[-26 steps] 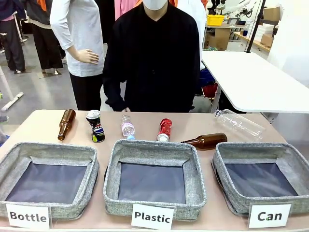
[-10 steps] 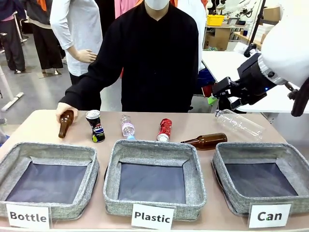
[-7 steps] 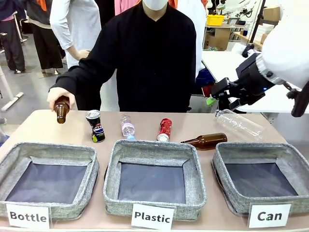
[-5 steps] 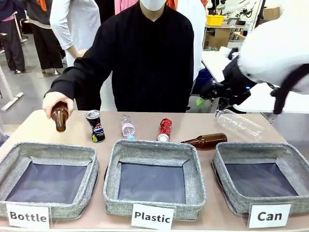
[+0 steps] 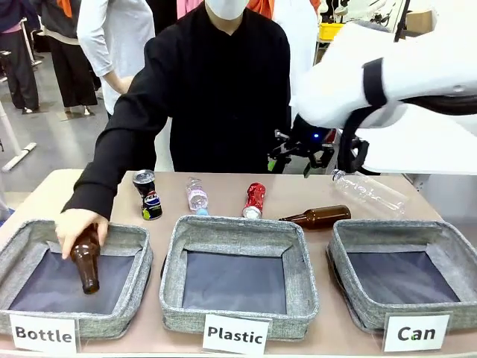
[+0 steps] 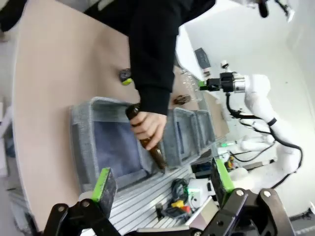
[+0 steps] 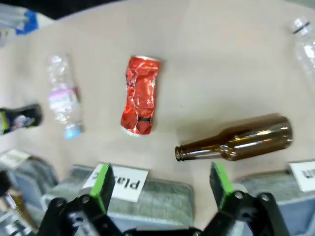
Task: Sort the can waste into the basket.
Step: Pick up the can waste from the table and place it in the right Fabric basket.
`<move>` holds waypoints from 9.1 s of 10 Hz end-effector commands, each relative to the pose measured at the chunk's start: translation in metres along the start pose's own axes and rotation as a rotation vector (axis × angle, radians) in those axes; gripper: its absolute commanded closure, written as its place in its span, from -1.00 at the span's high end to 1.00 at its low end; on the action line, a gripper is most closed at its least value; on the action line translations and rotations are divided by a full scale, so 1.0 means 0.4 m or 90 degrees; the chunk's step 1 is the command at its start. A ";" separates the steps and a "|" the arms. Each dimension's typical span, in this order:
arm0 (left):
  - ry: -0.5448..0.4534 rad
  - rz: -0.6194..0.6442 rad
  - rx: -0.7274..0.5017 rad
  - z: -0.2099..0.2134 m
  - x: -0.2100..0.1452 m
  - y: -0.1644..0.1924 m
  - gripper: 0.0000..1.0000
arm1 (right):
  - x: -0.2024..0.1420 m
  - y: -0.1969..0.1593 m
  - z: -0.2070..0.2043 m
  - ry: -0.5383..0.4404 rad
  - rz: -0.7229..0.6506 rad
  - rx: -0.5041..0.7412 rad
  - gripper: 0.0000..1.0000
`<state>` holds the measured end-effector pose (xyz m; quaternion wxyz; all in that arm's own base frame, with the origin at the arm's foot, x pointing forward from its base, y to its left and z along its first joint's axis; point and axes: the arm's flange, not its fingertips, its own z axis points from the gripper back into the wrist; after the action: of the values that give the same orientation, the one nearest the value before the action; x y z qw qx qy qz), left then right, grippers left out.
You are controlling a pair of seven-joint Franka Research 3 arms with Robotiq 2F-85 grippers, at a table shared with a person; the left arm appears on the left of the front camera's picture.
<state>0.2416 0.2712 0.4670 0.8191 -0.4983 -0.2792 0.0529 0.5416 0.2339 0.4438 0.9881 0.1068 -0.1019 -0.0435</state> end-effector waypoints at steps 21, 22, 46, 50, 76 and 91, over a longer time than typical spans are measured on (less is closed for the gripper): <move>0.203 0.012 -0.034 -0.441 -0.068 0.053 1.00 | 0.158 0.148 -0.443 0.037 -0.008 -0.185 -0.20; 0.203 0.012 -0.034 -0.441 -0.068 0.053 1.00 | 0.159 0.146 -0.443 0.041 -0.008 -0.187 -0.96; 0.203 0.012 -0.034 -0.441 -0.068 0.053 1.00 | -0.465 -0.598 0.288 0.129 0.917 -0.005 -1.00; 0.203 0.012 -0.034 -0.441 -0.068 0.053 1.00 | -0.489 -0.668 0.264 0.056 0.997 -0.056 -1.00; 0.203 0.012 -0.034 -0.441 -0.068 0.053 1.00 | -0.406 -0.718 0.391 -0.431 -0.487 0.955 1.00; 0.197 0.012 -0.031 -0.449 -0.062 0.056 1.00 | -0.387 -0.773 0.371 -0.060 0.041 0.807 1.00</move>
<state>0.3168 0.1318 0.3757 0.8395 -0.5226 -0.1465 -0.0237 0.3392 -0.0768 0.4862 0.7285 0.6668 -0.1521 0.0399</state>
